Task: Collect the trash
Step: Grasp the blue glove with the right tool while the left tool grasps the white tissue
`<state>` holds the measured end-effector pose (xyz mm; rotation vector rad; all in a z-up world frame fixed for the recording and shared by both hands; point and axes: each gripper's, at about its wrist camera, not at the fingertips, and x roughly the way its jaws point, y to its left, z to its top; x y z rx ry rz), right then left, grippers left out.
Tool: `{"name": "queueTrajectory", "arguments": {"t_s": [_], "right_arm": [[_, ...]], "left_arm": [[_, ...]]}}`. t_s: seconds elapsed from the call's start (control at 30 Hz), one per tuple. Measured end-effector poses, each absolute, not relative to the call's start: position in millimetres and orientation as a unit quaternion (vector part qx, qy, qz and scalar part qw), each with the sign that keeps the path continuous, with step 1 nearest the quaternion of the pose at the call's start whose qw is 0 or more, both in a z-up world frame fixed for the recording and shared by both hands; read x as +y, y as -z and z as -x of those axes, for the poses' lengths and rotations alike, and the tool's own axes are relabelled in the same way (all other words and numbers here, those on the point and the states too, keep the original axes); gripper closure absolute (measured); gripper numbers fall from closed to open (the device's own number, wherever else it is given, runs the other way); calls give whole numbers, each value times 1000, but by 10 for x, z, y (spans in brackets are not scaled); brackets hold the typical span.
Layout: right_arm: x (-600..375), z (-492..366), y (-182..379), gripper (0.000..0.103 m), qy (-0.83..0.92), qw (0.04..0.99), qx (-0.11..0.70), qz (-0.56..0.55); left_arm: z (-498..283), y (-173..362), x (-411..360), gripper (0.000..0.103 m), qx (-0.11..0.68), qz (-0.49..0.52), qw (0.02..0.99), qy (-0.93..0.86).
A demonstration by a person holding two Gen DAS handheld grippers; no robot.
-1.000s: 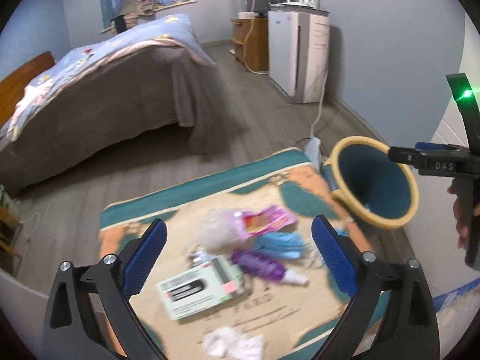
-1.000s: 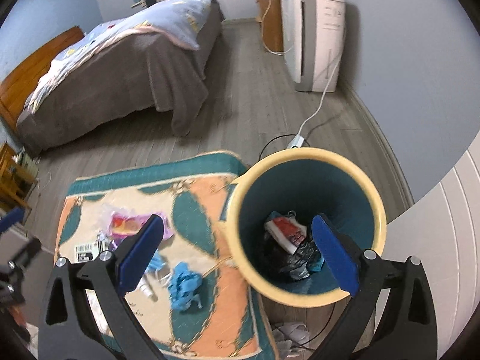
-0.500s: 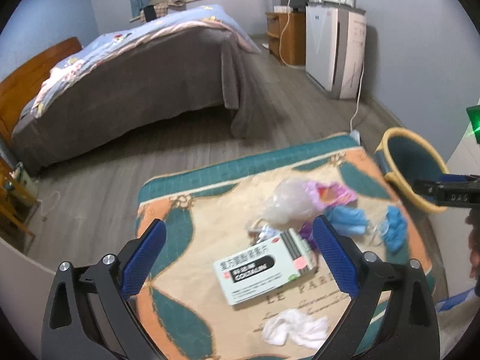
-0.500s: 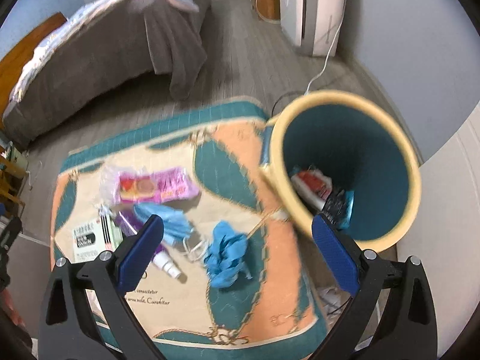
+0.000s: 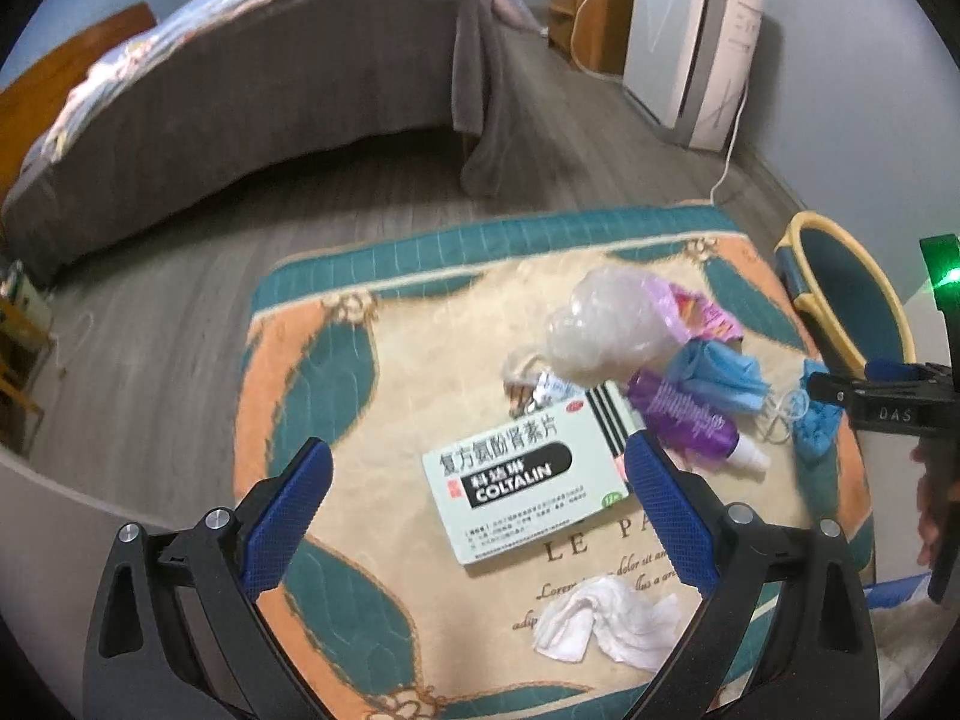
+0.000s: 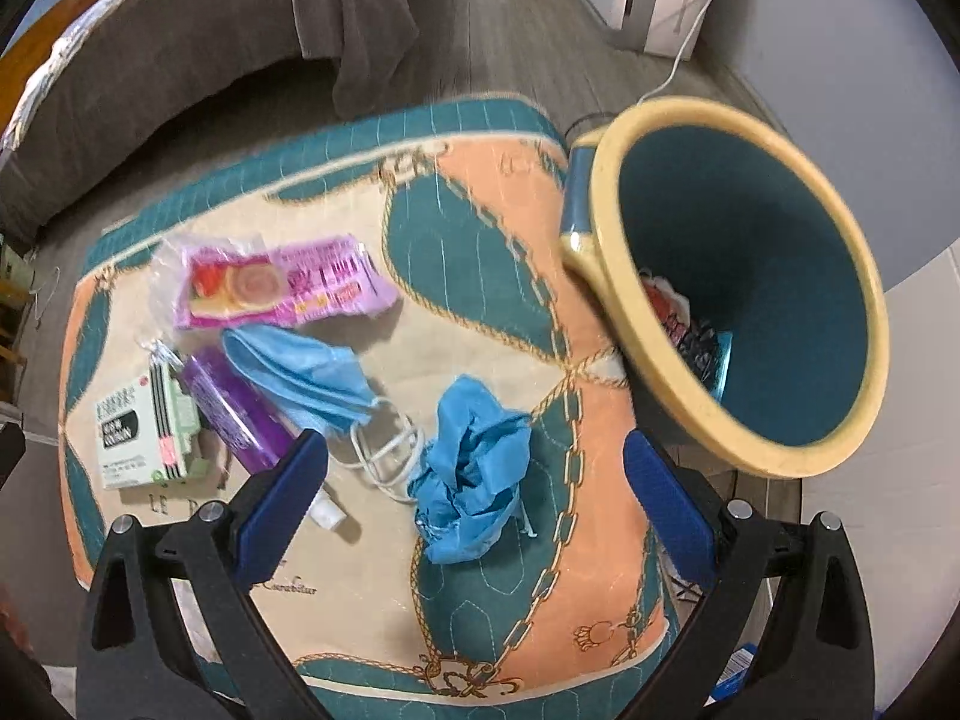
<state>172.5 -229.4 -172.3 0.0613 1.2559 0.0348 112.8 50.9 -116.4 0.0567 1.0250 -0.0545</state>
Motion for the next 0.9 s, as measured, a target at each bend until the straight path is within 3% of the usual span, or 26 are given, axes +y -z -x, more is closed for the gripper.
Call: {"name": "queueTrajectory", "arguments": {"t_s": [0.07, 0.1, 0.2, 0.4, 0.53, 0.63, 0.77, 0.83, 0.9], "right_arm": [[-2253, -1747, 1803, 33, -31, 800, 599, -20], [-2244, -1754, 1825, 39, -36, 797, 602, -18], [-2208, -1774, 1912, 68, -49, 786, 616, -8], [-2152, -1782, 1790, 74, -67, 794, 604, -17], [-2112, -1724, 1623, 74, -78, 804, 589, -22], [-2141, -1646, 1494, 74, -84, 812, 577, -36], [-2154, -1564, 1300, 74, -86, 824, 558, -36], [-2162, -1527, 1200, 74, -89, 831, 548, -29], [-2182, -1502, 1089, 74, -91, 838, 537, -28]], "left_arm": [[-1128, 1251, 497, 6, 505, -17, 863, 27], [-1119, 1282, 492, 6, 511, -8, 859, 30], [-1042, 1368, 457, 7, 528, 21, 848, 43], [-868, 1576, 198, 10, 554, -5, 830, 64], [-783, 1794, 61, 38, 588, -27, 804, 86], [-744, 1948, 3, 44, 614, -49, 782, 91], [-673, 2056, -57, 78, 629, -87, 766, 97], [-656, 2015, -60, 88, 623, -91, 770, 103], [-646, 1916, -32, 90, 611, -78, 781, 105]]}}
